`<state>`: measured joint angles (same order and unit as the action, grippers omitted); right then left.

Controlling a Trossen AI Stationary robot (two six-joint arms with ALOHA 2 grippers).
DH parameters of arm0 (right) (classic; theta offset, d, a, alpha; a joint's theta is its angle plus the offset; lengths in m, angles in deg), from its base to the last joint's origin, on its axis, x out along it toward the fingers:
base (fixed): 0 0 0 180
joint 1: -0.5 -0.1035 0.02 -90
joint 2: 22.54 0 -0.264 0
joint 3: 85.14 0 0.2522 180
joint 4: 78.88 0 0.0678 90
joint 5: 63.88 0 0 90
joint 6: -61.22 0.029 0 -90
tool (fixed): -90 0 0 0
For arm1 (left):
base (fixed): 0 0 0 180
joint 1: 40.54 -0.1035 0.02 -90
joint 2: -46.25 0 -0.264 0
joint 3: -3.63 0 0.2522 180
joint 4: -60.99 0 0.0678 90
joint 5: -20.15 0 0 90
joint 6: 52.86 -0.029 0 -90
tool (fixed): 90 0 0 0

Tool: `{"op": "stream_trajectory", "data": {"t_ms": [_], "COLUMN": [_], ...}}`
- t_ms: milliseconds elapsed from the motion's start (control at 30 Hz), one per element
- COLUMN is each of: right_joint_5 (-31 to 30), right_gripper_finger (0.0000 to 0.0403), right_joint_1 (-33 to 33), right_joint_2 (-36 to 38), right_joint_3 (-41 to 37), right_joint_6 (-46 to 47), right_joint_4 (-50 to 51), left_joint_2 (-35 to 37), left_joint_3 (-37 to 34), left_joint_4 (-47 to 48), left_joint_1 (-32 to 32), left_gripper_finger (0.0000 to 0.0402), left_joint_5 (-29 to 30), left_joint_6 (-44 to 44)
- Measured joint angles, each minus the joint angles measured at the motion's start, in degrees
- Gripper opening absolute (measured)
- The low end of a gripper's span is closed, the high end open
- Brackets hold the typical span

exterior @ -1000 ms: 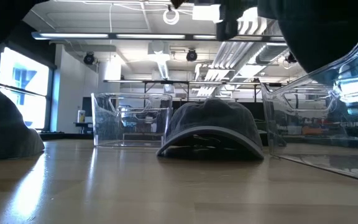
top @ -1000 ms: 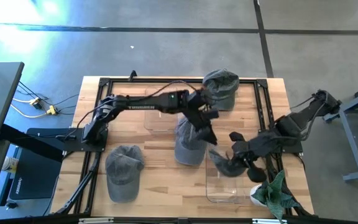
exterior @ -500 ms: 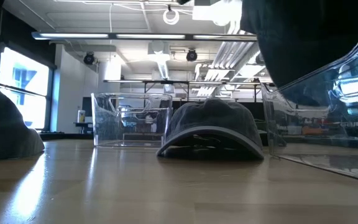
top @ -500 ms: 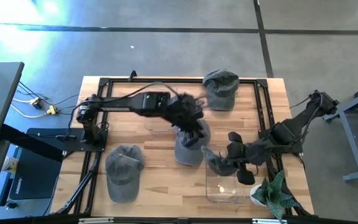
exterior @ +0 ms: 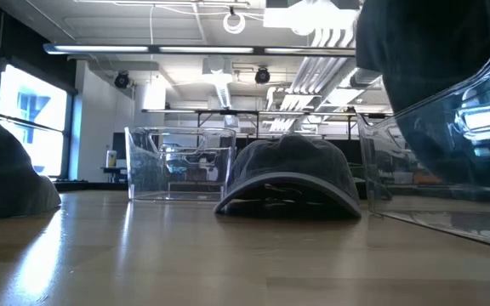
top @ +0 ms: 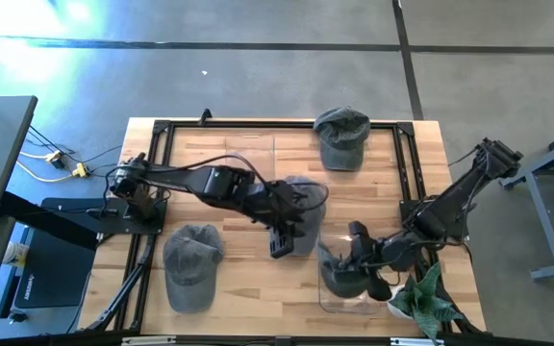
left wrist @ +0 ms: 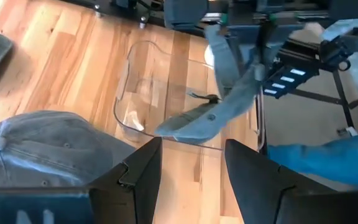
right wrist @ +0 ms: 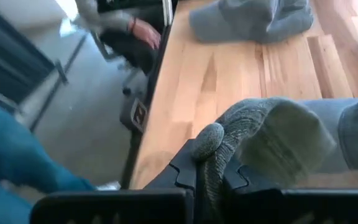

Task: Pick & Place hat
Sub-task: Put the left dark gray cap into the bottom transparent bin

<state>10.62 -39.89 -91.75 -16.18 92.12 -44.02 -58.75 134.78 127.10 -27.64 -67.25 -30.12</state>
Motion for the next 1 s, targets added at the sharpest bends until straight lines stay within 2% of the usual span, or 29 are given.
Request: {"op": "stream_trajectory", "data": {"t_ms": [133,400,700,833,1000], "right_joint_5": [-0.2,1.4,4.4,6.5,7.1], "right_gripper_finger": [0.0007,0.002,0.0028,0.0058,0.0127], "right_joint_1": [-0.4,1.7,3.9,4.5,4.7], "right_joint_2": [0.0,0.1,0.1,0.2,2.0], "right_joint_3": [-2.7,-3.5,-3.5,-3.5,-3.5], "right_joint_6": [-3.9,-18.2,-21.7,-20.6,-18.8], "right_joint_4": [0.5,0.6,6.1,7.5,7.8], "left_joint_2": [0.0,0.0,0.0,-0.1,-2.7], "left_joint_3": [0.0,0.0,0.0,0.0,-0.3], "left_joint_4": [-0.3,-3.0,-6.3,-6.2,-7.2], "left_joint_1": [0.0,-0.1,-0.1,-0.1,-0.1], "left_gripper_finger": [0.0172,0.0172,0.0172,0.0172,0.0172], "left_joint_5": [0.6,-0.2,-2.5,-4.9,-6.4], "left_joint_6": [0.2,0.4,1.5,1.8,2.5]}}
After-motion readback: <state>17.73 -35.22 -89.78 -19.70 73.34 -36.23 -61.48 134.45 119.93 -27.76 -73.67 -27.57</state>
